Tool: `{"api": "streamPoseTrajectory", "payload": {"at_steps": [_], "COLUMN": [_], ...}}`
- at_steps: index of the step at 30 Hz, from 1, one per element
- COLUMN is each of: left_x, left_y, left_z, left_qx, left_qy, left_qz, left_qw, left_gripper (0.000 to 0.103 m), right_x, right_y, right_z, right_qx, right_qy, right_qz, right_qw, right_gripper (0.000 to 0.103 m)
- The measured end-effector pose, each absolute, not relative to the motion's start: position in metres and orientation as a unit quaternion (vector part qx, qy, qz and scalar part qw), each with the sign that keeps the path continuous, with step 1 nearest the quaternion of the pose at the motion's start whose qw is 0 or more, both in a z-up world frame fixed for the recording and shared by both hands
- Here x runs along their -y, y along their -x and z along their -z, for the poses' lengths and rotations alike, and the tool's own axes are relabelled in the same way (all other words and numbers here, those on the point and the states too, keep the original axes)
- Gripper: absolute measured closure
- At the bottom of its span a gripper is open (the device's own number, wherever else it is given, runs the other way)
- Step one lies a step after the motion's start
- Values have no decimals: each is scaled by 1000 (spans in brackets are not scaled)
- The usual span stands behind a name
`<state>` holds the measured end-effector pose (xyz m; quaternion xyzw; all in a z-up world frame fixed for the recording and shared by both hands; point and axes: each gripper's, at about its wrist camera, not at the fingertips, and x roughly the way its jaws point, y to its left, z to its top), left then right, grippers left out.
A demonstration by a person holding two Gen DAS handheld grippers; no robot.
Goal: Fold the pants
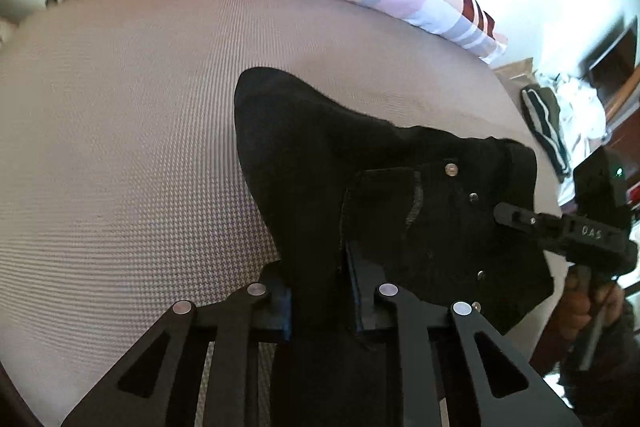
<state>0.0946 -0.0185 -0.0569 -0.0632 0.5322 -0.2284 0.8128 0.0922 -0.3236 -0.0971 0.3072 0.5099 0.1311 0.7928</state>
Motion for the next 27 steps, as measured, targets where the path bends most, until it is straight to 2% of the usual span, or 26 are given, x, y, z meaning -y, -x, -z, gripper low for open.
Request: {"api": "streamPoseTrajectory", "payload": {"at_steps": [4, 13, 27], "left_x": [17, 3, -21], "left_y": [-91, -96, -171], "left_z": [46, 27, 11], "left_qx": [-520, -499, -465], "left_qy": [52, 67, 74], "left_qz": [230, 233, 201], "left_qw": [821, 832, 859], "left_gripper": [84, 86, 87], "right_x": [315, 294, 270], "right_y": [-93, -108, -190], "right_z": [84, 67, 54], "right_qx": [-508, -502, -485], "right_qy": [-299, -291, -291], "right_qz": [-130, -149, -176], "right_qw": [797, 801, 806], "right_gripper": [84, 84, 84]}}
